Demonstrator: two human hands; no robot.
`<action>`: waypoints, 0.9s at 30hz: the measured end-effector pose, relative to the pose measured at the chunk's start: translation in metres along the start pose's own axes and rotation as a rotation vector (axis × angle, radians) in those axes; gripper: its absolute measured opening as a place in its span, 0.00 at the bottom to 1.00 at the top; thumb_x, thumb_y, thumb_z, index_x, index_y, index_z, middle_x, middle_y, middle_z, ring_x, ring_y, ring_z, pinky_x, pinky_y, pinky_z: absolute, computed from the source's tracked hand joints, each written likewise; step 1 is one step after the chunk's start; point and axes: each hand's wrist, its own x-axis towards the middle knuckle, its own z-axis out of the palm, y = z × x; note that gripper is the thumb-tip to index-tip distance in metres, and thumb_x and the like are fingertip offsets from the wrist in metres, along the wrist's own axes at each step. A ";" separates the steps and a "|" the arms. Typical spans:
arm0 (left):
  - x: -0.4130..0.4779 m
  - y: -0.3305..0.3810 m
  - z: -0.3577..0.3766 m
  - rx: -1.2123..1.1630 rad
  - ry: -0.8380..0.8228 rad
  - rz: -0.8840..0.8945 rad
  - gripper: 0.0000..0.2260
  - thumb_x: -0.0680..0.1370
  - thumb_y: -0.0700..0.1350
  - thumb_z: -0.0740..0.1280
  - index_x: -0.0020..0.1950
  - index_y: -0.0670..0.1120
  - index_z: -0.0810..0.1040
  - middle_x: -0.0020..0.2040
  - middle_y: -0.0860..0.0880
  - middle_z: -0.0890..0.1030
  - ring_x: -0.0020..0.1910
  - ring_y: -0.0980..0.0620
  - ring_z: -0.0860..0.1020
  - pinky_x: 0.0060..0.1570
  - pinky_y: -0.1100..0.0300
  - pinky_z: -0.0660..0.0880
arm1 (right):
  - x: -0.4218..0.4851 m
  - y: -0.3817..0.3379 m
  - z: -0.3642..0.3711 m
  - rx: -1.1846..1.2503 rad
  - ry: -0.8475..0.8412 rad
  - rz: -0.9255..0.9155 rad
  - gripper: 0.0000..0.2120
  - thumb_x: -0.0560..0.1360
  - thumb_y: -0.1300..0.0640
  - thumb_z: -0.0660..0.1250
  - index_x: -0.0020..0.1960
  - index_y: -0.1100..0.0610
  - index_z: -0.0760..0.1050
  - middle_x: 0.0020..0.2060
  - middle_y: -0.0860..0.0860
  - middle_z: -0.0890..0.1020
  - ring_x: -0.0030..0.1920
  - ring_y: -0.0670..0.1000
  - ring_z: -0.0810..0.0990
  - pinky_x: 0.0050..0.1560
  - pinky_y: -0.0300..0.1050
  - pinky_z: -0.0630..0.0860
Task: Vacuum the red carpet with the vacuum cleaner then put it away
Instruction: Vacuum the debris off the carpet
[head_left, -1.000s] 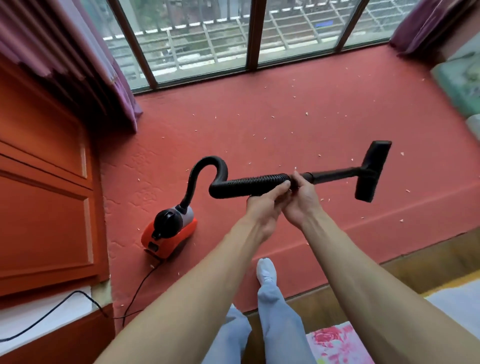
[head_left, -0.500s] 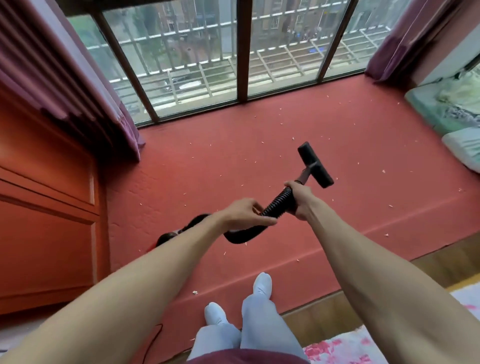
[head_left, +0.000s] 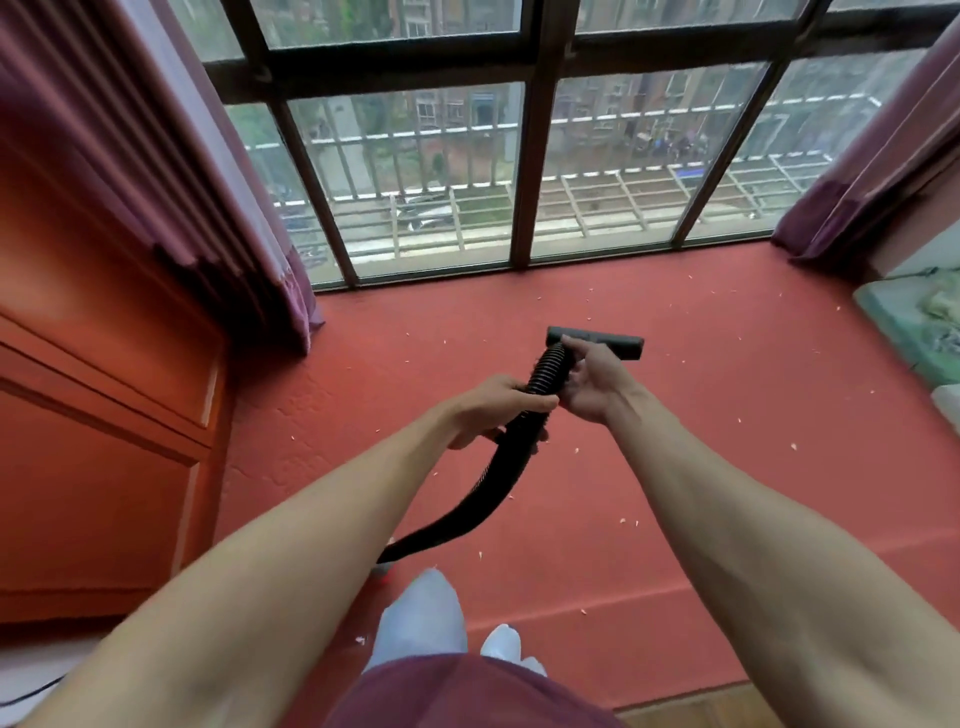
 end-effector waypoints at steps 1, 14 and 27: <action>0.004 -0.004 -0.005 -0.037 0.011 -0.015 0.11 0.81 0.50 0.66 0.54 0.42 0.77 0.45 0.41 0.82 0.42 0.42 0.83 0.45 0.52 0.80 | 0.007 0.001 0.004 -0.003 0.016 0.016 0.10 0.80 0.54 0.62 0.47 0.62 0.70 0.39 0.58 0.74 0.38 0.56 0.75 0.40 0.51 0.76; 0.144 -0.017 -0.055 -0.194 0.040 -0.066 0.11 0.76 0.51 0.73 0.47 0.44 0.80 0.41 0.45 0.81 0.41 0.47 0.82 0.51 0.48 0.78 | 0.149 -0.041 0.004 -0.149 0.087 0.183 0.12 0.79 0.56 0.58 0.43 0.65 0.72 0.37 0.58 0.75 0.37 0.54 0.74 0.39 0.47 0.74; 0.231 -0.017 -0.120 -0.181 0.352 -0.129 0.24 0.70 0.44 0.77 0.62 0.46 0.70 0.47 0.45 0.82 0.42 0.48 0.80 0.50 0.50 0.79 | 0.291 -0.105 0.044 -0.514 0.159 0.319 0.05 0.78 0.61 0.62 0.50 0.63 0.70 0.37 0.57 0.72 0.32 0.53 0.73 0.36 0.46 0.77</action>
